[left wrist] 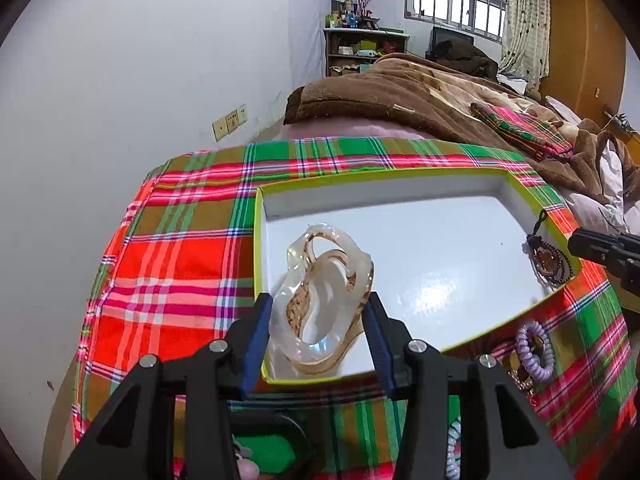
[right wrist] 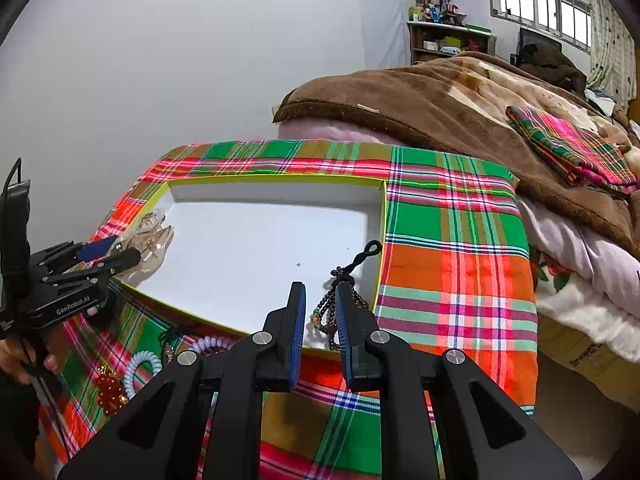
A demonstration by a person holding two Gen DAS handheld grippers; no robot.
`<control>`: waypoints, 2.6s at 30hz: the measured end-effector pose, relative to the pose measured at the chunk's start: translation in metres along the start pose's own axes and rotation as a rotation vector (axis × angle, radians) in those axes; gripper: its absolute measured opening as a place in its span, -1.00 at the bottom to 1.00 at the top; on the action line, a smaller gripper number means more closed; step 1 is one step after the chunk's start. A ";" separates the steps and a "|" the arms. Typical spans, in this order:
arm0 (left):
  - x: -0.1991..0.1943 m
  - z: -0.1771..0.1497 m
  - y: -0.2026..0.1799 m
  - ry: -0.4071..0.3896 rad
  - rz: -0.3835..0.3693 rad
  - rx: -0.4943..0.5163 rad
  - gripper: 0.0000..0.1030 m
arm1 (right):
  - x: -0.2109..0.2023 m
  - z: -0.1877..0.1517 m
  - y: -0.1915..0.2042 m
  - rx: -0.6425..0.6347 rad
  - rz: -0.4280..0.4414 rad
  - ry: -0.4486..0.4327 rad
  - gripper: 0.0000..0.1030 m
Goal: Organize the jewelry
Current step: 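Open the left tool to drop the claw clip while the right tool releases the necklace, then move the right tool to the red bead cluster and grasp it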
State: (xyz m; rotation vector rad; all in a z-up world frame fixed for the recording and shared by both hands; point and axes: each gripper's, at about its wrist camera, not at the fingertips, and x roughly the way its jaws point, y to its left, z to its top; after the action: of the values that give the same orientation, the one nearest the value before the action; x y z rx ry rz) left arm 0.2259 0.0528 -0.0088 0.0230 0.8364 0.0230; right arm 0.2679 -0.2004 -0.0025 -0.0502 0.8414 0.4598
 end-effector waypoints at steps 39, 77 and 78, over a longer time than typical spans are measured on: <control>-0.134 -0.116 0.027 -0.070 -0.044 -0.160 0.02 | -0.098 -0.097 0.080 -0.042 0.133 -0.023 -0.30; -0.121 -0.129 0.081 -0.076 -0.063 -0.258 0.02 | 0.005 -0.077 0.169 -0.154 0.189 0.146 -0.60; -0.120 -0.129 0.081 -0.076 -0.065 -0.259 0.02 | 0.003 -0.078 0.169 -0.157 0.186 0.140 -0.65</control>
State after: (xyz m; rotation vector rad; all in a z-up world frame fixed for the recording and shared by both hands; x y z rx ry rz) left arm 0.0488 0.1314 -0.0036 -0.2456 0.7529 0.0687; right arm 0.1454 -0.0640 -0.0340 -0.1506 0.9506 0.7035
